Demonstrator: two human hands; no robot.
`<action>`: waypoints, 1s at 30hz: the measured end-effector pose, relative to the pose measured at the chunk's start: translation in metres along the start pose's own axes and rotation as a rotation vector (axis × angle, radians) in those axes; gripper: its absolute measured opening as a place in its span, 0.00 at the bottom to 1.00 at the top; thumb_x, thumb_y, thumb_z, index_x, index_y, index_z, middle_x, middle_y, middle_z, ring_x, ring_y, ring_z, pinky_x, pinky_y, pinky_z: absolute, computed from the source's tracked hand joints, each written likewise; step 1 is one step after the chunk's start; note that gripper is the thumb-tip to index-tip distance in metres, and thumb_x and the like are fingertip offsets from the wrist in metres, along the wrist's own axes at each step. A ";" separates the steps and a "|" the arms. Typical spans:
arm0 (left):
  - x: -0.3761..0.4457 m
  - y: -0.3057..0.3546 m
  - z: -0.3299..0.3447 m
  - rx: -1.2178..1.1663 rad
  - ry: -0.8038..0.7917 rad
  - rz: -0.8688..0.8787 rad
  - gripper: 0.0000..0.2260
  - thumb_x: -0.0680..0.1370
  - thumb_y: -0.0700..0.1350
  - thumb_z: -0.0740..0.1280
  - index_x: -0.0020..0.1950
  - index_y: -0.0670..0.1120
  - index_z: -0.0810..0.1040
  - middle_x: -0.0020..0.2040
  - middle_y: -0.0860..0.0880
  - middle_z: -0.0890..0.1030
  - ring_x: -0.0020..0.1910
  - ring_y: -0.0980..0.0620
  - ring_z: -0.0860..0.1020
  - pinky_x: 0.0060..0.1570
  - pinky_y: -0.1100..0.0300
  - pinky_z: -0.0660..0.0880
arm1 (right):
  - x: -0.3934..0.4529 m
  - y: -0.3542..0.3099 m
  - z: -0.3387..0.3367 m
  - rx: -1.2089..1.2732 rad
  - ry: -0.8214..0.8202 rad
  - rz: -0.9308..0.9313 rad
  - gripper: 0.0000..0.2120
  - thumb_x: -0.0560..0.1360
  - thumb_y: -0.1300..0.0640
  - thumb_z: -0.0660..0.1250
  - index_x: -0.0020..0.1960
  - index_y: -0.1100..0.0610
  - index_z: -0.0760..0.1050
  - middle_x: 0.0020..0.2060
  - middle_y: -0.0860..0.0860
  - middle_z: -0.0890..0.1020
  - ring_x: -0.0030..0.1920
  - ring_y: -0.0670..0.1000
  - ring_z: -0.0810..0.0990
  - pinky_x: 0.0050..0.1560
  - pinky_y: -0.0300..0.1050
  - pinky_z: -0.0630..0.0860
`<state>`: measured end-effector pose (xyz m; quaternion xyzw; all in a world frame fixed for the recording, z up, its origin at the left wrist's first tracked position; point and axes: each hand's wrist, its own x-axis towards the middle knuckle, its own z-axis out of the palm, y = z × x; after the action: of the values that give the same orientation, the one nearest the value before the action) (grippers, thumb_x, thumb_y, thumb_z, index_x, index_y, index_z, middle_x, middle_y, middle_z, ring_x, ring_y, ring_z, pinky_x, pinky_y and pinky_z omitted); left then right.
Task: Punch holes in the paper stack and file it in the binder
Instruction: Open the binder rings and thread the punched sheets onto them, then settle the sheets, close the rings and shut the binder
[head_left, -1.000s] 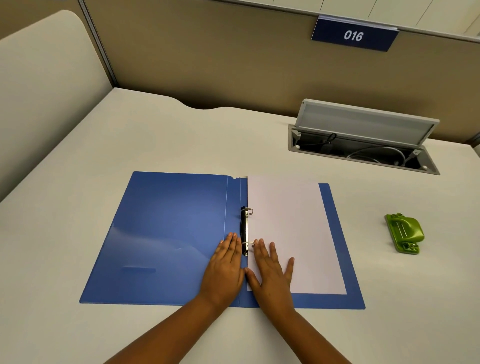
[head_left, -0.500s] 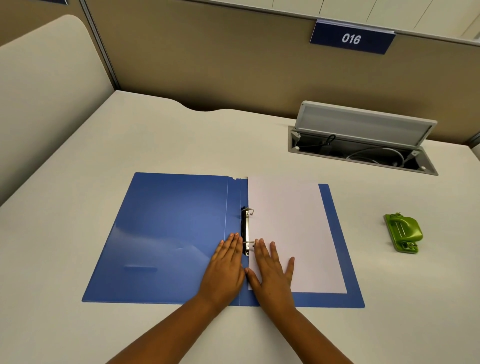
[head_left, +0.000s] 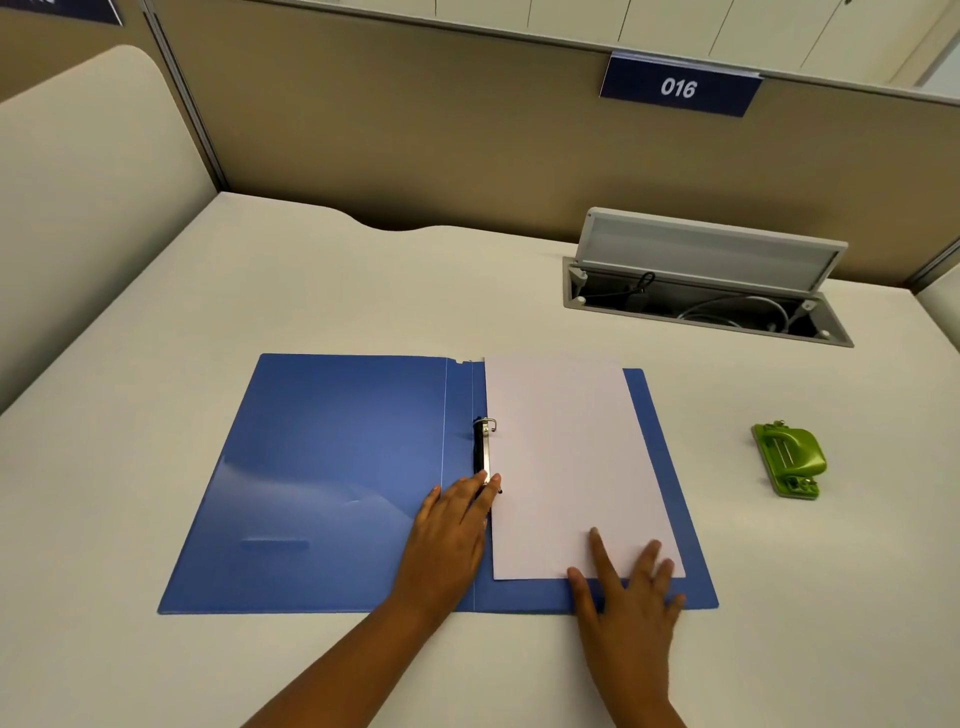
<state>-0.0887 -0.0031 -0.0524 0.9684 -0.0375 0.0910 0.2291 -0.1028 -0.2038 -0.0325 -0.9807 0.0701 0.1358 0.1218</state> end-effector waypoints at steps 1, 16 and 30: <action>0.000 0.000 0.000 -0.011 -0.002 -0.002 0.20 0.81 0.50 0.43 0.69 0.48 0.65 0.63 0.49 0.77 0.62 0.52 0.75 0.62 0.52 0.69 | -0.002 0.001 -0.002 -0.042 -0.024 0.042 0.42 0.62 0.27 0.27 0.72 0.42 0.34 0.75 0.58 0.38 0.75 0.61 0.38 0.72 0.58 0.40; 0.000 -0.004 0.004 -0.139 0.013 -0.028 0.24 0.79 0.58 0.45 0.70 0.50 0.65 0.66 0.50 0.74 0.64 0.51 0.74 0.67 0.50 0.61 | -0.002 0.000 0.011 0.000 0.013 0.010 0.39 0.73 0.31 0.34 0.71 0.52 0.62 0.66 0.62 0.72 0.66 0.65 0.69 0.60 0.72 0.60; 0.025 -0.007 -0.087 -1.250 0.407 -0.734 0.21 0.77 0.57 0.56 0.55 0.42 0.78 0.45 0.45 0.82 0.47 0.50 0.80 0.47 0.62 0.78 | -0.040 -0.085 -0.010 0.054 0.299 -0.819 0.23 0.78 0.45 0.51 0.72 0.47 0.58 0.75 0.41 0.52 0.74 0.49 0.57 0.66 0.66 0.48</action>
<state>-0.0769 0.0416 0.0258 0.5723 0.2859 0.1476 0.7543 -0.1237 -0.1205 0.0066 -0.9329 -0.3045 -0.0690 0.1797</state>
